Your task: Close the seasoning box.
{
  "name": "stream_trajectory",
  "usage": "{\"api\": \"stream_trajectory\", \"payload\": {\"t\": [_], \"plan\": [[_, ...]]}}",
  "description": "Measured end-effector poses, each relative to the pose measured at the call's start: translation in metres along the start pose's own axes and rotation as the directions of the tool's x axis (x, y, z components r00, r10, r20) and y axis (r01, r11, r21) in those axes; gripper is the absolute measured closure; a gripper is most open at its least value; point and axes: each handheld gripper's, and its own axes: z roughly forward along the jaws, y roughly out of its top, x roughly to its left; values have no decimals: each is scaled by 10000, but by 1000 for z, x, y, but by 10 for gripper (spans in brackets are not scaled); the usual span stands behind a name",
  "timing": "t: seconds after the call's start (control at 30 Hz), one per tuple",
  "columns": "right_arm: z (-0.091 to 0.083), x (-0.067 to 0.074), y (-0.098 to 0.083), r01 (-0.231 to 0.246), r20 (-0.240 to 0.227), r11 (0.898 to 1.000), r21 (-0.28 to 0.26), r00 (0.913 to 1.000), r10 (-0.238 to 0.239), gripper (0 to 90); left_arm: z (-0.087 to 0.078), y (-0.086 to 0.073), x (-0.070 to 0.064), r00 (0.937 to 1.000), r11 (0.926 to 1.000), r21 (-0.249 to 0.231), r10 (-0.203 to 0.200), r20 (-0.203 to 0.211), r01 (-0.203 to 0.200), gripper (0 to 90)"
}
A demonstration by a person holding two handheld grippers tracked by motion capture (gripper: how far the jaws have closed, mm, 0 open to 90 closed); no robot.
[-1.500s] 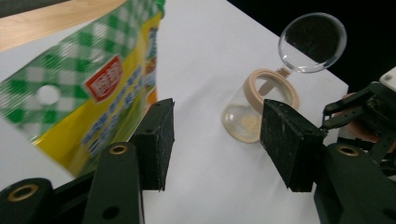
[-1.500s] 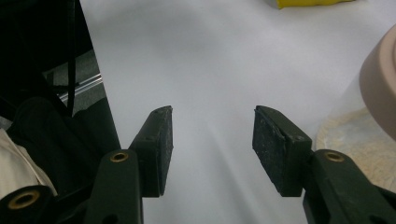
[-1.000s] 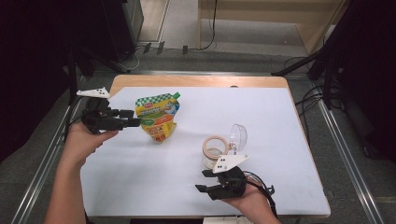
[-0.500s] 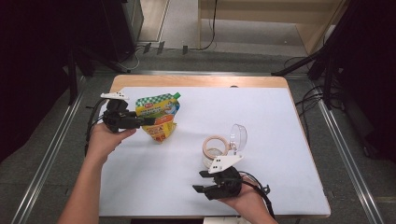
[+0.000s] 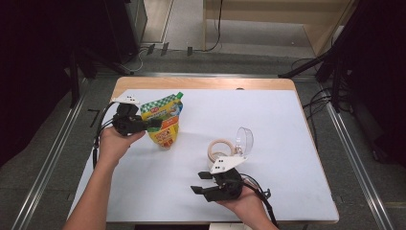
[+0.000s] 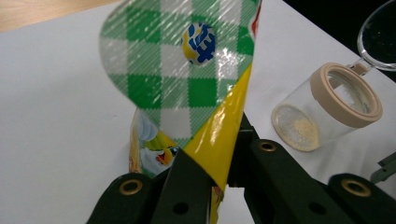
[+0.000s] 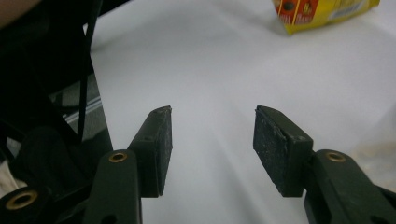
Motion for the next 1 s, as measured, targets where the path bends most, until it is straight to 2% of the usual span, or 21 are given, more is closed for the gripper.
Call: {"api": "stream_trajectory", "payload": {"t": [0.1,0.13,0.2,0.43,0.63,0.67,0.83,0.93,0.97,1.0], "plan": [[8,4,7,582,297,9982,139,9978,-586,485,-8,3,-2,9996,9998,-23,-213,203,214,900],[11,5,8,673,310,9976,182,9972,-678,490,-11,4,-2,9989,9994,-47,-354,299,355,900],[17,5,10,757,201,9969,206,9969,-761,502,-17,6,-5,9985,9995,-89,-309,451,313,900],[35,6,16,760,218,9965,336,9968,-768,510,-32,15,-23,9970,10000,-71,-43,774,49,900],[39,1,10,549,320,9976,425,9979,-563,533,-38,20,-37,9930,9997,2,223,1157,-224,900],[39,-2,6,331,424,9986,402,9985,-348,536,-40,23,-42,9907,9996,4,281,1329,-284,900],[40,-7,3,223,643,9990,384,9976,-247,564,-44,29,-59,9818,9979,-78,642,1787,-638,900],[41,-7,3,317,883,9991,266,9955,-339,607,-46,30,-68,9740,9974,-76,718,2148,-719,900],[41,-6,3,360,935,9991,240,9949,-381,616,-46,30,-68,9740,9974,-76,718,2148,-719,900],[41,-6,3,384,989,9991,204,9943,-403,616,-46,30,-75,9706,9969,48,752,2289,-784,900]]}}
